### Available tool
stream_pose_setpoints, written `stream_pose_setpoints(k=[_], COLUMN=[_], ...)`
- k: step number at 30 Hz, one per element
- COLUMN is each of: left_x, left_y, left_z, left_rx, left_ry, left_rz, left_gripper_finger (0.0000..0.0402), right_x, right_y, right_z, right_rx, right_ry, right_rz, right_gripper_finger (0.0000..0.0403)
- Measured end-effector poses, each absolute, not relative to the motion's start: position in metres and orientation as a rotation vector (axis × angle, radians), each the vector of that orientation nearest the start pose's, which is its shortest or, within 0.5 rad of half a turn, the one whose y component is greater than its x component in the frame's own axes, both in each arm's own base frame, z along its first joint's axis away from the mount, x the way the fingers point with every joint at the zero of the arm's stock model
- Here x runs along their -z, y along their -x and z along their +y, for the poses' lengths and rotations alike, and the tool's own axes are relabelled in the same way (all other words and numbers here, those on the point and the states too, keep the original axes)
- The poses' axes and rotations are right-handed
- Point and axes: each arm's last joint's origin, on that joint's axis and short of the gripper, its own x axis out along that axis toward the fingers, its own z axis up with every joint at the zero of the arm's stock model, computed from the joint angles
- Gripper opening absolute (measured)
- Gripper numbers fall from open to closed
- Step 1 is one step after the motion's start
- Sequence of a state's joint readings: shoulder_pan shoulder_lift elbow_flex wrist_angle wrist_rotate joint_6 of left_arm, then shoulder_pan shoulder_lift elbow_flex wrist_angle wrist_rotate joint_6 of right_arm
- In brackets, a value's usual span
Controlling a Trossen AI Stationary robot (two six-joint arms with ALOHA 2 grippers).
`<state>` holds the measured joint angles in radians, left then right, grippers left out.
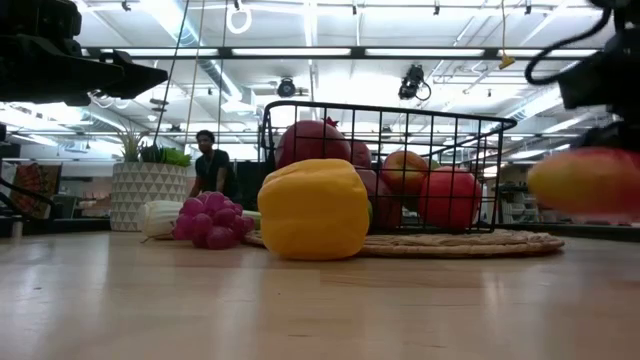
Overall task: Build produce basket
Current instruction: Put the red mango into the black wire basket
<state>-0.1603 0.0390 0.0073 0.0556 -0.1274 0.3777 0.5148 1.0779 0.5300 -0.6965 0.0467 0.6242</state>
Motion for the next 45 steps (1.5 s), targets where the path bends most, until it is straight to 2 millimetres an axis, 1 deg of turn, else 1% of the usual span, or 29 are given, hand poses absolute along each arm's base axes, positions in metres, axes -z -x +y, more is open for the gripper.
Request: stream_pose_setpoints(k=[3,7,11,13,18,22,26,30,35,39,42,45], left_x=[-0.168,-0.168,-0.168,-0.168,-0.168,-0.168,-0.168,-0.168,-0.168,-0.168,-0.168,-0.168], left_y=[-0.099,-0.099,-0.099,-0.099,-0.099,-0.099,-0.099,-0.099,-0.099,-0.099,-0.099,-0.099], left_z=[-0.012,-0.012,-0.012,-0.012,-0.012,-0.012,-0.012,-0.012,-0.012,-0.012,-0.012,-0.012], left_rx=[0.028,0.028,0.028,0.028,0.028,0.028,0.028,0.028,0.028,0.028,0.028,0.028], left_ry=[-0.374,-0.374,-0.374,-0.374,-0.374,-0.374,-0.374,-0.374,-0.374,-0.374,-0.374,-0.374], left_rz=[-0.030,-0.030,-0.029,-0.030,-0.029,-0.030,-0.029,-0.029,-0.030,-0.030,-0.030,-0.029], left_gripper_finger=[0.0400,0.0400,0.0400,0.0400,0.0400,0.0400,0.0400,0.0400,0.0400,0.0400,0.0400,0.0400], right_x=[-0.182,-0.207,-0.240,-0.258,-0.309,-0.350,-0.388,-0.419,-0.449,-0.467,-0.475,-0.477], right_y=[-0.147,-0.152,-0.161,-0.167,-0.179,-0.187,-0.187,-0.184,-0.180,-0.178,-0.175,-0.174], right_z=[0.082,0.084,0.082,0.078,0.063,0.048,0.034,0.021,0.011,0.010,0.009,0.008], right_rx=[-0.056,-0.113,-0.150,-0.136,-0.108,-0.140,-0.213,-0.331,-0.501,-0.609,-0.653,-0.664], right_ry=[-0.159,-0.138,-0.167,-0.204,-0.350,-0.545,-0.721,-0.884,-1.055,-1.083,-1.079,-1.085], right_rz=[1.251,1.209,1.105,1.054,0.906,0.771,0.612,0.435,0.260,0.122,0.054,0.032], right_gripper_finger=[0.0150,0.0150,0.0150,0.0150,0.0150,0.0150,0.0150,0.0150,0.0150,0.0150,0.0150,0.0151])
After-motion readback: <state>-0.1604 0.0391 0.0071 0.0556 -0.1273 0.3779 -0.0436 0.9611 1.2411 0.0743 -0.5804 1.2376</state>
